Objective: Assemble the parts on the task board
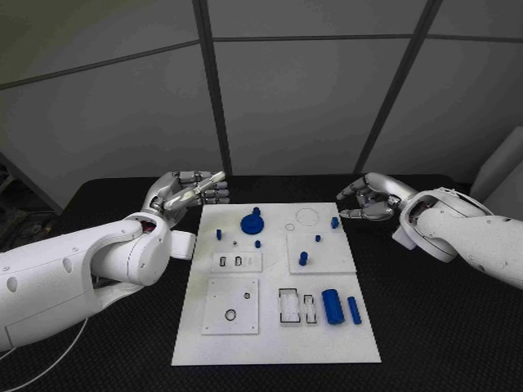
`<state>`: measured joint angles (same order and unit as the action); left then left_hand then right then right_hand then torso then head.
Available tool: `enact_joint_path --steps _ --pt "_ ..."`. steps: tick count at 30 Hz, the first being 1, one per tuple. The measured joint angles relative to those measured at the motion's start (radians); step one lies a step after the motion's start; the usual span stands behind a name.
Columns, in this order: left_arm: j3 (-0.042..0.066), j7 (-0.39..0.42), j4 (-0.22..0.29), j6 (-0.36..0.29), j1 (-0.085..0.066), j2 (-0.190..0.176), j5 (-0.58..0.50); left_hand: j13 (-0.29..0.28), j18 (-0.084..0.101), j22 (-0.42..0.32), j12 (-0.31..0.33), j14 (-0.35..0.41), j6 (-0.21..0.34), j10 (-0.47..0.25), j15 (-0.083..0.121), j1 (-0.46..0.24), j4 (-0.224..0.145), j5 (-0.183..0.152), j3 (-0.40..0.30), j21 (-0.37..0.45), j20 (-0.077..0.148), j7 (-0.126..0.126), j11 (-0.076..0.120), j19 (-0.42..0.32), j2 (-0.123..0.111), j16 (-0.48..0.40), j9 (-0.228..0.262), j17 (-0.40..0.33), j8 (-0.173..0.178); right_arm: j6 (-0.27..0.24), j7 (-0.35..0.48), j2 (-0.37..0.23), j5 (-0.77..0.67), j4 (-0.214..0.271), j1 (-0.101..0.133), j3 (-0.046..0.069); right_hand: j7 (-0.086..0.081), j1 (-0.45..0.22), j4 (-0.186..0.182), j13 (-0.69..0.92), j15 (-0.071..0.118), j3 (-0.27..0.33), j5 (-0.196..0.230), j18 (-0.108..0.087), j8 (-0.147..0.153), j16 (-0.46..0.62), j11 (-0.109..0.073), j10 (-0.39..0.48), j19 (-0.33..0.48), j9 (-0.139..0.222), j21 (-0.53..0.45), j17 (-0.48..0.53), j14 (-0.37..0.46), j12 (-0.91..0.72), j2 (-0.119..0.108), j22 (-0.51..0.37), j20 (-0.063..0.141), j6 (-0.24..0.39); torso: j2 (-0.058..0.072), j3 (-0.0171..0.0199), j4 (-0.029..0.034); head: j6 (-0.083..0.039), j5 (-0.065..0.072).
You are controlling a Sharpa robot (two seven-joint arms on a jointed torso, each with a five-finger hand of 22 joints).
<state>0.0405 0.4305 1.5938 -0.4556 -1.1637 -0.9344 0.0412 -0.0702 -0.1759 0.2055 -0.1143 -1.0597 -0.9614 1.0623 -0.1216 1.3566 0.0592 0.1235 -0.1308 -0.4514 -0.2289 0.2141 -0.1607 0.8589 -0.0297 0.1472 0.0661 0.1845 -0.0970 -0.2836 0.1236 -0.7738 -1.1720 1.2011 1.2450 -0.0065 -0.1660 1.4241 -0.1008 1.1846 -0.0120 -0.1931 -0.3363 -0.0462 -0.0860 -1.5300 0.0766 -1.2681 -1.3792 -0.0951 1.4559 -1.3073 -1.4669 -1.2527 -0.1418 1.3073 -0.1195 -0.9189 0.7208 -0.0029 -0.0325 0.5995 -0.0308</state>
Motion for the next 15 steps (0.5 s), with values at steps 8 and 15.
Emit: enact_joint_path --steps 8,15 --pt "0.0 0.0 -0.01 0.006 0.001 0.007 0.0 0.0 0.0 0.0 0.0 0.0 0.0 0.0 0.0 0.0 0.0 0.0 0.0 0.0 0.0 0.0 0.0 0.0 0.0 0.0 0.0 0.0 0.0 0.025 0.017 0.018 0.022 -0.034 -0.003 0.0 -0.002 0.0 0.001 -0.004 0.0 0.001 0.0 0.0 0.005 0.0 0.004 0.004 0.0 0.004 0.0 0.0 0.0 0.0 0.0 0.001 0.0 0.008 0.001 -0.002 0.0007 0.008 0.003" --pt "0.0 0.0 -0.015 0.009 0.001 0.01 0.0 0.0 0.0 0.0 0.0 0.0 0.0 0.0 0.0 0.0 0.0 0.0 0.0 0.0 0.0 0.0 0.0 0.0 0.0 0.0 0.0 0.0 0.0 0.044 0.019 0.027 0.019 -0.046 -0.015 0.0 -0.002 0.0 0.001 -0.003 0.0 0.001 0.0 0.0 0.005 0.0 0.004 0.004 0.0 0.004 0.0 0.0 0.0 0.0 0.0 0.001 0.0 0.008 0.001 -0.0033 0.0008 0.014 0.004"
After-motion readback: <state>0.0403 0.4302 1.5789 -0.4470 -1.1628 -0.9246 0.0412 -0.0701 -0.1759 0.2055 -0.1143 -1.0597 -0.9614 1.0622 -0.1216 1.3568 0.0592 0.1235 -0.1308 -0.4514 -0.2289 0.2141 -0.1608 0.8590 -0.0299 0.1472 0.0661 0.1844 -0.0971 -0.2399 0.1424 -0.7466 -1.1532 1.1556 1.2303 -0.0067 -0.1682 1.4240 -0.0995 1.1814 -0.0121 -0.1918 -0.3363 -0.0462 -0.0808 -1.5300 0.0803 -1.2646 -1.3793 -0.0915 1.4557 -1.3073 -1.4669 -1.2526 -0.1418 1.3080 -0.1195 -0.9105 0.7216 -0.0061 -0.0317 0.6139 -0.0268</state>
